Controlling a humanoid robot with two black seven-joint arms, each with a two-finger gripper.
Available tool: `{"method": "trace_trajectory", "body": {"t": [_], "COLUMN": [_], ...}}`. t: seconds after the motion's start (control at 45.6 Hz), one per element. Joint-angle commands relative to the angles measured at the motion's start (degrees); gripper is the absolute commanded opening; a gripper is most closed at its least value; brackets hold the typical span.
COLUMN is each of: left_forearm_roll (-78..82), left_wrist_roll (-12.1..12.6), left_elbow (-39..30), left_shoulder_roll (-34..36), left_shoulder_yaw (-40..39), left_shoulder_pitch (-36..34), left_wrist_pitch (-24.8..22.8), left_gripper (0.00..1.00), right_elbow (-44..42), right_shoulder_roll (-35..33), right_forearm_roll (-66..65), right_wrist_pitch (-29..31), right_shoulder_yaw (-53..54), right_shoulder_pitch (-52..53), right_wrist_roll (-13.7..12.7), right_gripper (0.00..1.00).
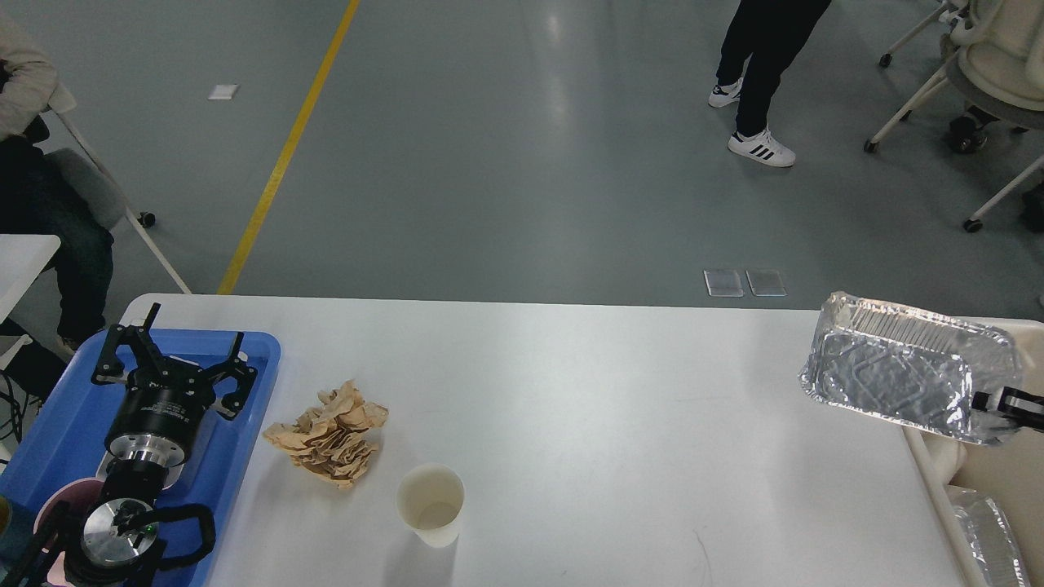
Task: Tidy desktop
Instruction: 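Grasp the foil tray with the right gripper and slide it toward the table center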
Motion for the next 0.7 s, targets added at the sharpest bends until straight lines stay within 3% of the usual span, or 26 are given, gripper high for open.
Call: {"method": "trace_trajectory", "body": {"t": [0.0, 0.153, 0.394, 0.504, 0.679], "left_forearm_roll": [0.1, 0.2, 0.2, 1.0, 4.6], "left_wrist_roll": [-0.5, -0.7, -0.8, -0.9, -0.9], "left_elbow": [-0.1, -0.2, -0.4, -0.4, -0.8], "left_shoulder_roll": [0.3, 0.7, 2.2, 2.2, 2.2], "left_shoulder_yaw": [0.0, 0.0, 1.7, 1.8, 1.8], "left_shoulder_pitch": [0.1, 0.1, 0.0, -0.4, -1.1], "left_wrist_pitch": [0.3, 2.0, 2.3, 3.6, 6.3], "left_gripper": [0.97, 0.97, 0.97, 0.97, 0.97], "right_elbow": [3.8, 5.1, 5.4, 5.3, 7.3], "right_shoulder_roll": [-4.4, -5.7, -1.1, 4.6, 12.6], "right_forearm_roll": [1.8, 2.0, 4.0, 4.0, 4.0], "right_wrist_pitch": [1.6, 4.2, 7.0, 8.4, 9.8], "right_shoulder_yaw": [0.0, 0.2, 0.5, -0.3, -0.1], "right_shoulder_pitch": [3.0, 4.3, 5.4, 8.9, 12.8], "right_wrist_roll": [0.2, 2.1, 0.2, -3.8, -14.6], "right_gripper": [0.0, 0.0, 0.0, 0.0, 0.0]}}
